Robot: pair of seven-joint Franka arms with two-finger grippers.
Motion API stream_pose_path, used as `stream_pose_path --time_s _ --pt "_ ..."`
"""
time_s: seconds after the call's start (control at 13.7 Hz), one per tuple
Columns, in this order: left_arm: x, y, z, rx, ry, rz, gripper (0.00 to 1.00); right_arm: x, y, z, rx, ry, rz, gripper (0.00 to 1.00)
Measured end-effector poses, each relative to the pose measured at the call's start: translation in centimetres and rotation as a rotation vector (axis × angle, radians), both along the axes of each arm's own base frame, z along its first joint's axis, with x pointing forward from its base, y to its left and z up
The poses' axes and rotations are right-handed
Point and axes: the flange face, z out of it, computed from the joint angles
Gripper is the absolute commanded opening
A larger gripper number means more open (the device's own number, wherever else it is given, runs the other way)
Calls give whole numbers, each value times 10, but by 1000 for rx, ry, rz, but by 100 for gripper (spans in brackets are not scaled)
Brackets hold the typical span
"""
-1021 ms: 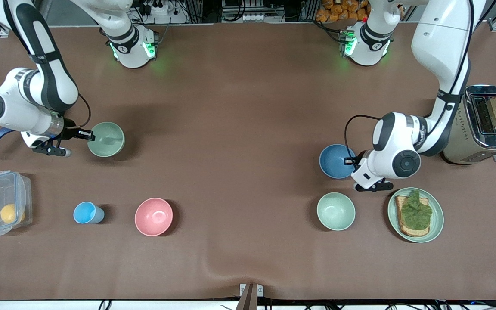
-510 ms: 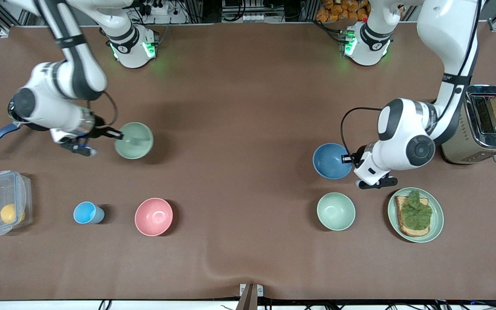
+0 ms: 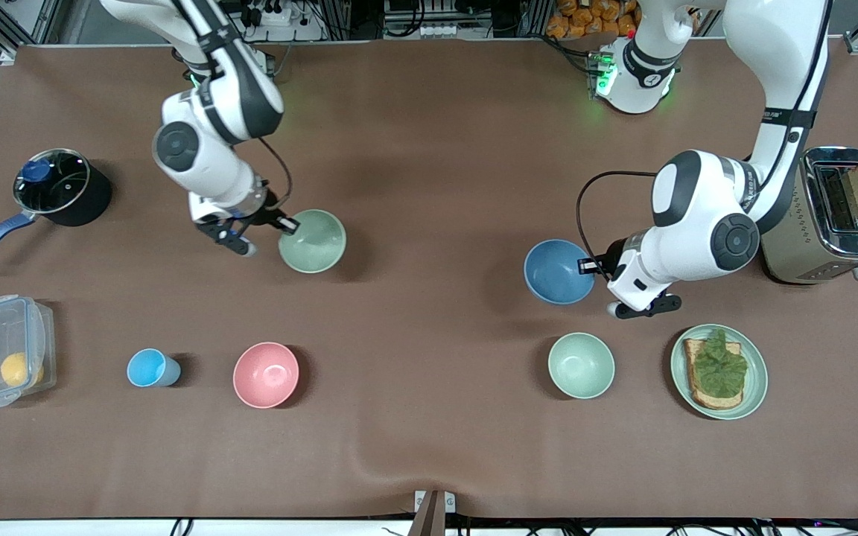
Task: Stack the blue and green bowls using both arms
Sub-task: 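Carry the green bowl to mid-table while the left gripper lifts the blue bowl, then lower the green bowl onto the table and open the right gripper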
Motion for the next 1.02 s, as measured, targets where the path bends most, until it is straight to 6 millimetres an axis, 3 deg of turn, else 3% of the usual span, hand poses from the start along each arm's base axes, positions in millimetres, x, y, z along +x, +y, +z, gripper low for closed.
stream_pose_path --time_s 0.22,0.44,0.58,1.02 --pt "-1 -5 4 -15 1 10 0 -7 63 -7 7 -7 -78 0" --pt "-1 -7 6 -20 1 17 0 -19 116 -32 12 -11 -133 0" --pt "0 -6 6 -20 1 23 0 -23 133 -47 3 -2 -154 0" --pt "1 -2 6 -19 1 33 0 -35 159 -77 -3 -34 -206 0"
